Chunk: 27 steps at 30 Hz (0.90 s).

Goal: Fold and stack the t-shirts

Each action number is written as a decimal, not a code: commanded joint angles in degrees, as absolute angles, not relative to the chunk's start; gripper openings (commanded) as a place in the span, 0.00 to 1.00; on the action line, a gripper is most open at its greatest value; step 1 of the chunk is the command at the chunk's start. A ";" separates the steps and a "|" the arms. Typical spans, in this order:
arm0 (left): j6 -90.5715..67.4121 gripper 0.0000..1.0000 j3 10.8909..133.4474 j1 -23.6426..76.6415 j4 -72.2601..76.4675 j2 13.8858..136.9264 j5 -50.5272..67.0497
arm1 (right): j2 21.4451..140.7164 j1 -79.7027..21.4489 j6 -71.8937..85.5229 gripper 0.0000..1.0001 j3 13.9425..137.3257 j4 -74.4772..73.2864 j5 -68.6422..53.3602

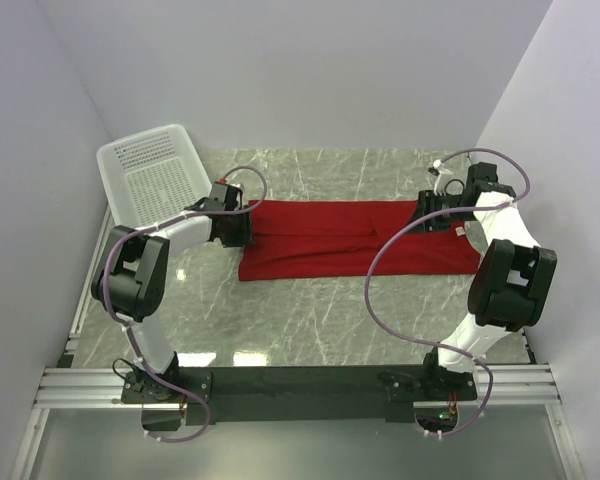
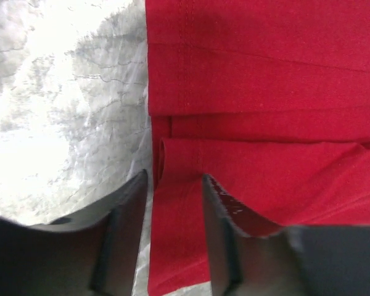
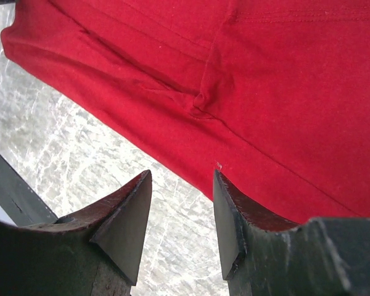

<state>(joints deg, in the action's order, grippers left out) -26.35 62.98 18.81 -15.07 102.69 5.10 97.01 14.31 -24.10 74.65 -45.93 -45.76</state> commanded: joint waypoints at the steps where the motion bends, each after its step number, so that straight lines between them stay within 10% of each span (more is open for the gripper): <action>1: -25.75 0.44 66.09 19.34 -15.38 103.44 5.45 | 94.92 14.94 -23.91 0.51 74.27 -44.39 -46.67; 10: -25.40 0.01 68.29 19.42 -16.70 104.94 3.96 | 95.18 15.82 -23.91 0.51 73.30 -44.38 -47.20; 27: -27.68 0.01 70.14 19.34 -17.49 104.33 -3.60 | 94.83 16.17 -24.35 0.51 72.25 -44.30 -45.00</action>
